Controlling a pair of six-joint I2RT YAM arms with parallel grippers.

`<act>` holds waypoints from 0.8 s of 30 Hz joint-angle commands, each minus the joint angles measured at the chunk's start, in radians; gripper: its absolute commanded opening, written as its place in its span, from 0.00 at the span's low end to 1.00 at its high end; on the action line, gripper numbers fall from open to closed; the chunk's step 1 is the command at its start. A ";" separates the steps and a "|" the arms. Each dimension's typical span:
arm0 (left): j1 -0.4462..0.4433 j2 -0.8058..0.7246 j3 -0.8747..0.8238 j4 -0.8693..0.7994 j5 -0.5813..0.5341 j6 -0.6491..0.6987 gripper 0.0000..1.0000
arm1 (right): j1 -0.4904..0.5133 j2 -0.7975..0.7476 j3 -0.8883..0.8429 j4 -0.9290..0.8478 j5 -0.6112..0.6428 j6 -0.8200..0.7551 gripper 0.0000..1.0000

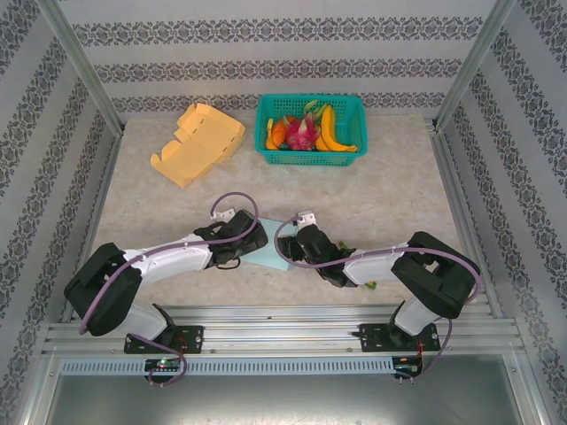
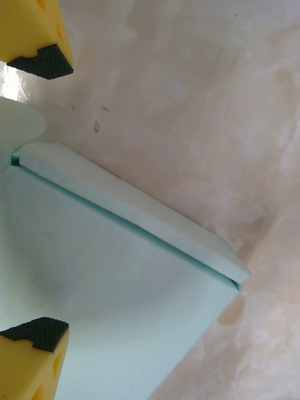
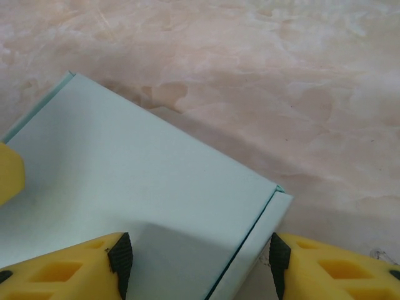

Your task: Fold the paper box

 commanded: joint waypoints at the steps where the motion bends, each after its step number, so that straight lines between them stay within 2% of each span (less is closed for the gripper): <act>1: 0.011 0.011 0.031 0.029 -0.020 -0.019 1.00 | -0.006 0.027 -0.017 -0.022 -0.028 -0.016 0.61; 8: 0.011 0.070 0.046 0.033 0.022 -0.045 1.00 | -0.006 0.038 -0.015 -0.015 -0.034 -0.016 0.61; 24: 0.009 0.087 0.028 0.051 0.047 -0.079 1.00 | -0.007 0.055 -0.015 0.000 -0.046 -0.016 0.61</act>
